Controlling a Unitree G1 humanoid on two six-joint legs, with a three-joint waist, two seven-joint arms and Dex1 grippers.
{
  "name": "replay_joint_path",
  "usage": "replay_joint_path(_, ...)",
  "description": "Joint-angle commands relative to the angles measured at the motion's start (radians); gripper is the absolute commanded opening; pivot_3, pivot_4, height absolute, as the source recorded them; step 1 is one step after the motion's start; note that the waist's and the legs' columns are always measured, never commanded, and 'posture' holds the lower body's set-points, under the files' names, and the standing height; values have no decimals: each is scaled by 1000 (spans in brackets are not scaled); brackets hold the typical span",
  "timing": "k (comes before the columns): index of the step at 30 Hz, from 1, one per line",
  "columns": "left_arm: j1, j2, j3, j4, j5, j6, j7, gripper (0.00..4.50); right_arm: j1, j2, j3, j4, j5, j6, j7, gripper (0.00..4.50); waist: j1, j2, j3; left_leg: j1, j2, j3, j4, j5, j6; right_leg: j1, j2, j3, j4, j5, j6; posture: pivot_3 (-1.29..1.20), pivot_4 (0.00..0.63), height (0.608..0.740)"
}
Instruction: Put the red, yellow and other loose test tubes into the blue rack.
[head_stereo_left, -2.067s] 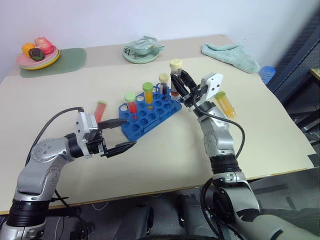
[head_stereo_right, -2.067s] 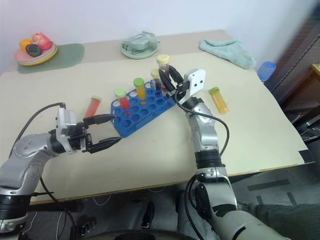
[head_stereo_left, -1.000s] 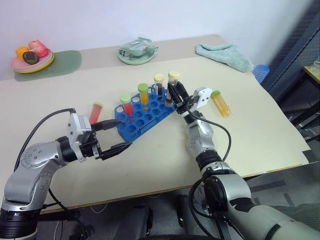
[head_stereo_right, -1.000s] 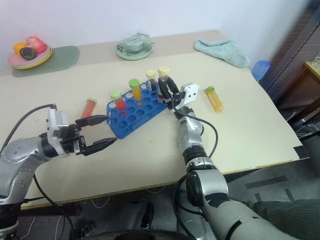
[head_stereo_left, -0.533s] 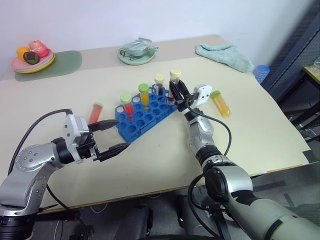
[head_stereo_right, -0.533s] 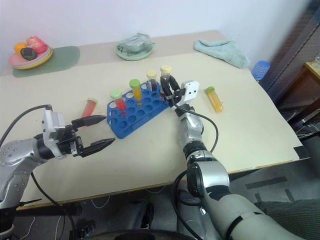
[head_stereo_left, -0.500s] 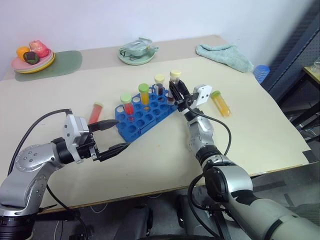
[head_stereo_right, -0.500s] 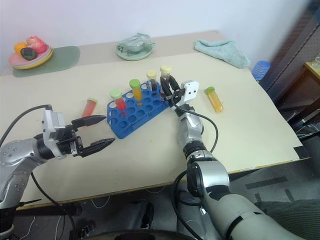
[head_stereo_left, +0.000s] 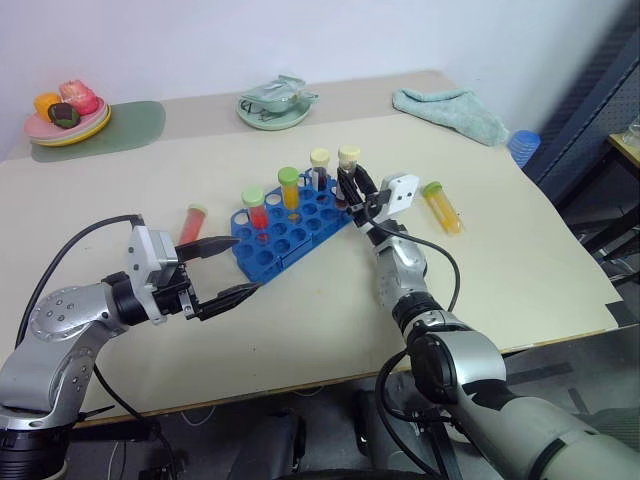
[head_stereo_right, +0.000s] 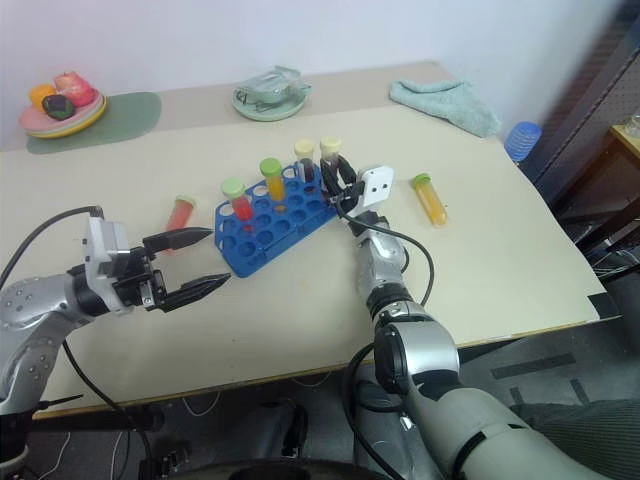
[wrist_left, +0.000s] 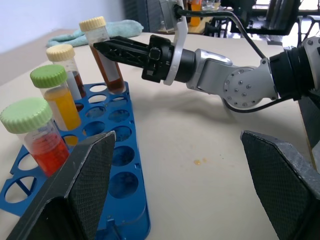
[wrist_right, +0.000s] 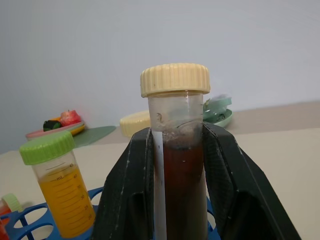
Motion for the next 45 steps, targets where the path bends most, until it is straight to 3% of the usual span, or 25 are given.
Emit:
replay_joint_path(1,-8,6,15,-21,-18,-2,1,4102,5,3,-12,-3,7,-19,29,2256,0,0,0,0,0,0,0,0,0,0,0,0,0,0,0,0,150,740)
replay_joint_path(5,-12,-4,3,-8,-12,-10,-2,4102,21,1,39,-50,-84,-103,-72,4178,0,0,0,0,0,0,0,0,0,0,0,0,0,0,0,0,150,740)
replay_joint_path(9,-22,-22,-18,4,-4,-19,-2,4102,46,-4,93,-166,-130,-91,-100,4178,-1,0,0,0,0,0,0,0,0,-1,0,0,0,0,0,0,150,740)
replay_joint_path(13,-61,-49,-61,40,9,-34,-14,4102,128,-43,171,-481,-186,58,-129,4178,3,0,0,-1,0,0,0,0,0,-1,0,0,0,0,0,0,150,740)
replay_joint_path(19,-126,-97,-130,114,34,-70,-40,4102,262,-188,205,-1065,-253,546,-196,4178,13,0,0,-2,0,0,0,0,0,-1,0,0,0,0,0,0,150,740)
replay_joint_path(22,-161,-128,-166,157,54,-97,-56,4102,291,-321,178,-1301,-139,870,-110,4178,24,0,0,-2,0,0,0,0,0,-2,0,0,-1,0,0,0,150,740)
replay_joint_path(25,-188,-156,-191,192,67,-119,-65,4102,257,-507,123,-1407,14,1278,-10,4178,32,0,0,-2,0,1,0,0,0,-1,0,0,-2,0,0,0,150,740)
replay_joint_path(28,-202,-172,-208,213,79,-137,-71,4102,194,-671,108,-1313,57,1491,59,4178,34,0,0,-2,0,1,1,-3,6,0,-2,0,-4,0,0,0,150,740)
replay_joint_path(32,-216,-189,-223,223,85,-144,-77,4102,87,-802,184,-1023,18,1560,157,4178,32,0,0,-2,1,3,1,-4,8,1,-3,0,-6,0,0,0,150,740)
replay_joint_path(35,-227,-191,-227,227,87,-143,-78,4102,-49,-793,229,-771,-20,1582,166,4178,26,0,1,-1,4,7,0,-5,8,1,-2,1,-7,1,-1,0,150,740)
replay_joint_path(39,-231,-186,-222,217,85,-136,-75,4102,-192,-757,299,-431,-108,1460,190,4178,28,0,1,-2,6,9,0,-2,4,0,-1,1,-10,2,-2,0,150,740)
replay_joint_path(45,-188,-169,-200,148,74,-111,-43,4102,-304,-677,318,-101,-189,1314,175,4178,31,0,1,-4,6,9,-1,-3,5,0,0,1,-15,3,-1,0,150,740)
